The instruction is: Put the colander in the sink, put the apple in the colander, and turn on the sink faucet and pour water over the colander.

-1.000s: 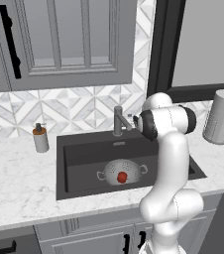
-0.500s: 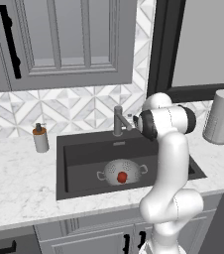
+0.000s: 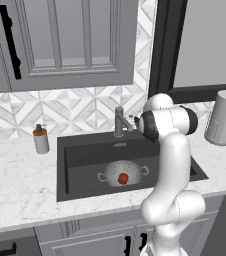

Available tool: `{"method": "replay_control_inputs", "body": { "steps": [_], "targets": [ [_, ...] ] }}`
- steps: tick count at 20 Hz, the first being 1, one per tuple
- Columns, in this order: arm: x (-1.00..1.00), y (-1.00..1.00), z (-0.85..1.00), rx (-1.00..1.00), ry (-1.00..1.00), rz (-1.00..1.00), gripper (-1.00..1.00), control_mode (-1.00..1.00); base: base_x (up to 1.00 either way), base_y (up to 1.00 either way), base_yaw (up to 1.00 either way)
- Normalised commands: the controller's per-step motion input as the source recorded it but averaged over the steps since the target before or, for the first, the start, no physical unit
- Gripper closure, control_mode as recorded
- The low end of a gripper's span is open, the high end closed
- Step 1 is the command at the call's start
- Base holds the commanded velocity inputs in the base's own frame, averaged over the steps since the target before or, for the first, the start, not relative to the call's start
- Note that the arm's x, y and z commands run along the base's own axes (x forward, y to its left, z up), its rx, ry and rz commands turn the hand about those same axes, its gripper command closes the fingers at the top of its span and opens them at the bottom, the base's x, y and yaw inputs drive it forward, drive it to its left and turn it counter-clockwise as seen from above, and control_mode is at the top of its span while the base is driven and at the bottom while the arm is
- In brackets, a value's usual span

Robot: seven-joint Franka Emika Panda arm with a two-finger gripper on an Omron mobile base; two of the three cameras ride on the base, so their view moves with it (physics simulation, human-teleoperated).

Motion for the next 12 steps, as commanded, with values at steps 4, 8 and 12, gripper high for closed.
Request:
{"method": "replay_control_inputs", "body": {
  "steps": [4,8,12],
  "targets": [
    [0.00,-0.11,0.00,0.00,0.00,0.00,-1.00,-1.00,0.00,0.00,0.00],
    [0.00,-0.25,0.00,0.00,0.00,0.00,-1.00,-1.00,0.00,0.00,0.00],
    [0.00,-0.37,0.00,0.00,0.00,0.00,-1.00,-1.00,0.00,0.00,0.00]
  ]
}}
